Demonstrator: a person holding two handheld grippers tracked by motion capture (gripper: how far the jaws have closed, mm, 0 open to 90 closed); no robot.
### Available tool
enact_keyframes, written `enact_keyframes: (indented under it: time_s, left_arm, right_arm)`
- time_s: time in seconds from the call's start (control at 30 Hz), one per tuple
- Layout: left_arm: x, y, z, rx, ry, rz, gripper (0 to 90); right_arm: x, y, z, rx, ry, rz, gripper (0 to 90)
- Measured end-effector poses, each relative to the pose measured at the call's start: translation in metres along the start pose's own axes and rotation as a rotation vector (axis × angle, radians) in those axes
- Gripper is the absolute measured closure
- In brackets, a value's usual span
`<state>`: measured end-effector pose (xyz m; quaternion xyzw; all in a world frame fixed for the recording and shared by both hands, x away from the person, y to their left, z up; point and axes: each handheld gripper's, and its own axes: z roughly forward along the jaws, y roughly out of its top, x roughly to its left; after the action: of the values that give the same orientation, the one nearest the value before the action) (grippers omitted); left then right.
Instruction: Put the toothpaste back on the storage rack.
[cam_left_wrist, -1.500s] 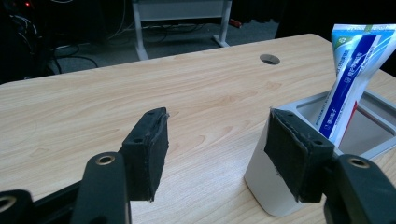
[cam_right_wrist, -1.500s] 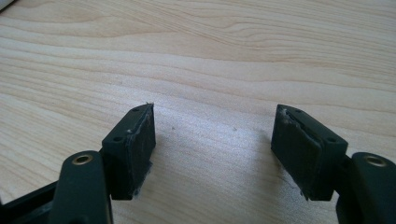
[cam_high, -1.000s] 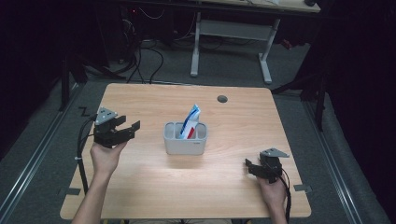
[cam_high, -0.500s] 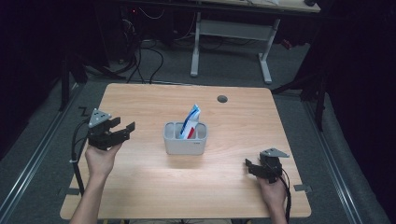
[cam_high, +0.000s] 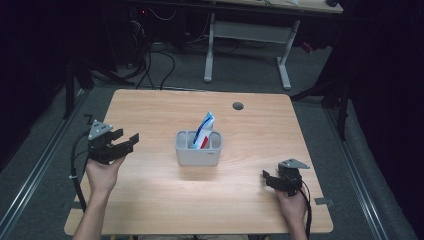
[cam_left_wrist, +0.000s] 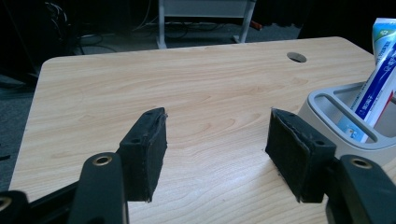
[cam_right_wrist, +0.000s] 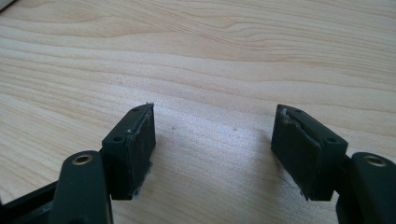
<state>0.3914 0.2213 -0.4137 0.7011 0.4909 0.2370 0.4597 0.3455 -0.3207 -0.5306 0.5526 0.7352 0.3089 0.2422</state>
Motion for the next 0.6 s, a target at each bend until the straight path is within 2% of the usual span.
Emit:
enact_keyframes:
  time_s: [0.6]
  left_arm:
    - [0.007, -0.015, -0.002, 0.019, 0.021, -0.023, 38.1]
  right_arm:
    - [0.0, 0.0, 0.0, 0.0, 0.0, -0.002, 30.6]
